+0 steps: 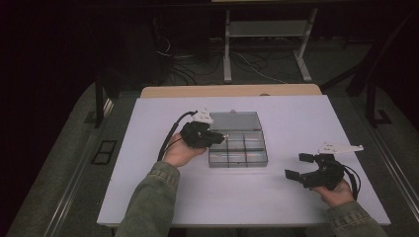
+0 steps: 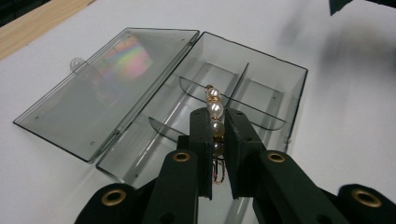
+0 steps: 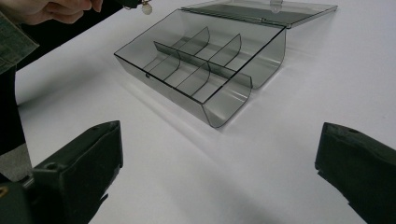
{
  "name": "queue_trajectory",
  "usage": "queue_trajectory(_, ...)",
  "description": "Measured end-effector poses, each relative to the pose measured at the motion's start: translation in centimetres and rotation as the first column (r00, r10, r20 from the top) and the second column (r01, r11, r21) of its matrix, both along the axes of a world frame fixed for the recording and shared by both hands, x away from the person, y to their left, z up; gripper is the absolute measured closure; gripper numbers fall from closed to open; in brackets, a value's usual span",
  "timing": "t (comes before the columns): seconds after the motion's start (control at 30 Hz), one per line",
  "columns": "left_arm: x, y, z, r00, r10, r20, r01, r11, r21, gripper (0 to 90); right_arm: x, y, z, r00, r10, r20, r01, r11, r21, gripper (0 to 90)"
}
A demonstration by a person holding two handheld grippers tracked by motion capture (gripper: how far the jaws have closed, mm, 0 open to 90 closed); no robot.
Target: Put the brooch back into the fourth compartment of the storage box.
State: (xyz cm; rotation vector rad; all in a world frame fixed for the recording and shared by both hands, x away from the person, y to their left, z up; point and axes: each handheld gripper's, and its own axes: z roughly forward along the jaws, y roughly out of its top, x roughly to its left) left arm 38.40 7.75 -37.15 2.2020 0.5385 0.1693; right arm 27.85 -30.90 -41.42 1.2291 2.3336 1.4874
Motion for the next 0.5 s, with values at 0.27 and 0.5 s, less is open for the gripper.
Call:
queue_trajectory(0.27, 1.2, 0.3, -1.0, 0.9987, 0.045, -0.026, -0.045, 0.9990, 0.006, 81.1, 0.0, 0.0, 0.0, 1.0000, 0.000, -0.004, 0.000, 1.0000, 0.001, 0.8)
queue_trajectory(0.5, 1.8, 0.2, -1.9, 0.9972, 0.065, -0.039, -0.064, 0.9979, 0.010, 81.1, 0.0, 0.0, 0.0, 1.0000, 0.004, -0.004, -0.004, 1.0000, 0.000, 0.7)
